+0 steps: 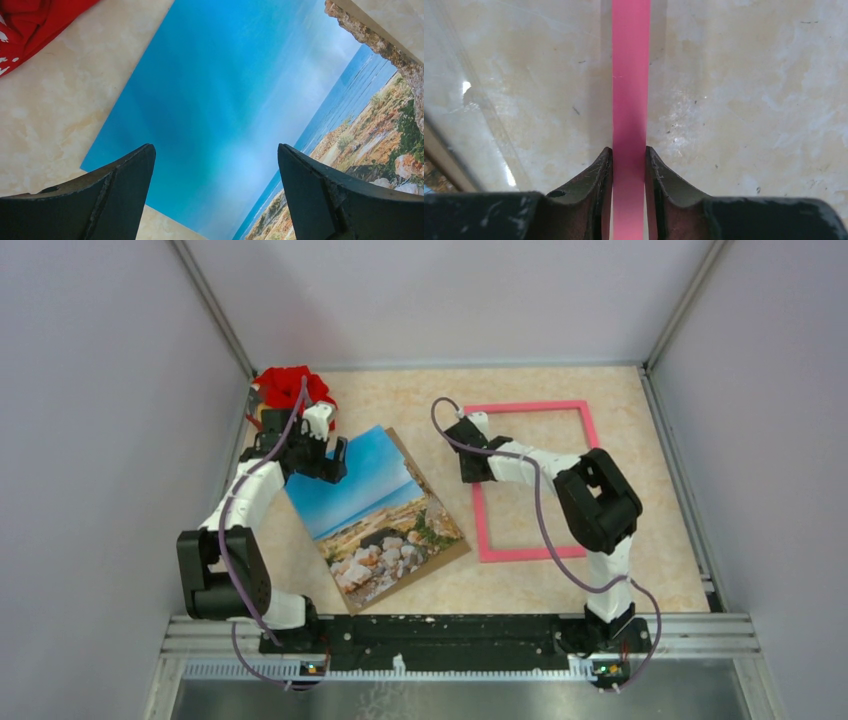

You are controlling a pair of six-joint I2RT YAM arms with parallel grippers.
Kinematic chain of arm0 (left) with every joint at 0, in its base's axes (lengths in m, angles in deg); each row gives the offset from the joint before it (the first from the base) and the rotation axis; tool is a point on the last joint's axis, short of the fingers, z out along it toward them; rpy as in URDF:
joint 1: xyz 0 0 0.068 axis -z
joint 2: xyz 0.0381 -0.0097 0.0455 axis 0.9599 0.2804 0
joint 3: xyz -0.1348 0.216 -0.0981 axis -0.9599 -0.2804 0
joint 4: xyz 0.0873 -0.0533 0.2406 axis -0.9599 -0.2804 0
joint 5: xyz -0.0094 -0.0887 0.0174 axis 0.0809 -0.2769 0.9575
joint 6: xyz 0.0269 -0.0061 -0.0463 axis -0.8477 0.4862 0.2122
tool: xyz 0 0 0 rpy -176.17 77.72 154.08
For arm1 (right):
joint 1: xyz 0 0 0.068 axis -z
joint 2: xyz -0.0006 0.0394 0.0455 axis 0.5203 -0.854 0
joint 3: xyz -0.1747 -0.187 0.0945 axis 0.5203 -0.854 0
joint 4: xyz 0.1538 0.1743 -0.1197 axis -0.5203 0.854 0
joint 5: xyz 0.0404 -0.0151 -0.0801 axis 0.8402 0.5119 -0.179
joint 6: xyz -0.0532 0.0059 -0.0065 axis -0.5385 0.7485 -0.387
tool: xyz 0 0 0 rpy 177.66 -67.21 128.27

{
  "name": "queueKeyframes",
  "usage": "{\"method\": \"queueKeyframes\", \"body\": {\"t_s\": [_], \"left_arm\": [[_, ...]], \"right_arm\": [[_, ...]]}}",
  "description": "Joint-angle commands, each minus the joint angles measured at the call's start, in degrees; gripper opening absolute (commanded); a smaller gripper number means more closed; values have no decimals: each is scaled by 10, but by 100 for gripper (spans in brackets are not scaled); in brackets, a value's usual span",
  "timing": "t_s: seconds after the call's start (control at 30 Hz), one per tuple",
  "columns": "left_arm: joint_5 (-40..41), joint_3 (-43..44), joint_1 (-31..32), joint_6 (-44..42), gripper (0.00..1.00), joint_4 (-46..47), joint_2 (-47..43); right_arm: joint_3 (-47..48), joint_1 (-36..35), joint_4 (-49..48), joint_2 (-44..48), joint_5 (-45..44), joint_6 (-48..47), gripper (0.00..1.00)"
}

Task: Put the photo into the frame
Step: Pick up the photo frame from the center of the board.

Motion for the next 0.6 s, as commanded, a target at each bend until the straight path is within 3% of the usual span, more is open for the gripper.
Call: {"method": "queueKeyframes", "body": {"t_s": [0.0,0.17,0.27,0.43,0.57], "left_arm": [[-10,9,5,-24,98,-9,-11],[-37,4,9,-48,98,-8,-34],[-132,-34,9,-122,99,17,-88],[-254,-92,16,-313,98,68,-210],[-220,-95,71,-526,99,81,-255]], "right_arm": [[72,-5,39,57,42,-1,6],[152,-5,106,108,125,-3,0],[175,-5,121,147,198,-1,0],[201,-4,142,198,298,14,0],[199,4,125,223,381,58,0]]}}
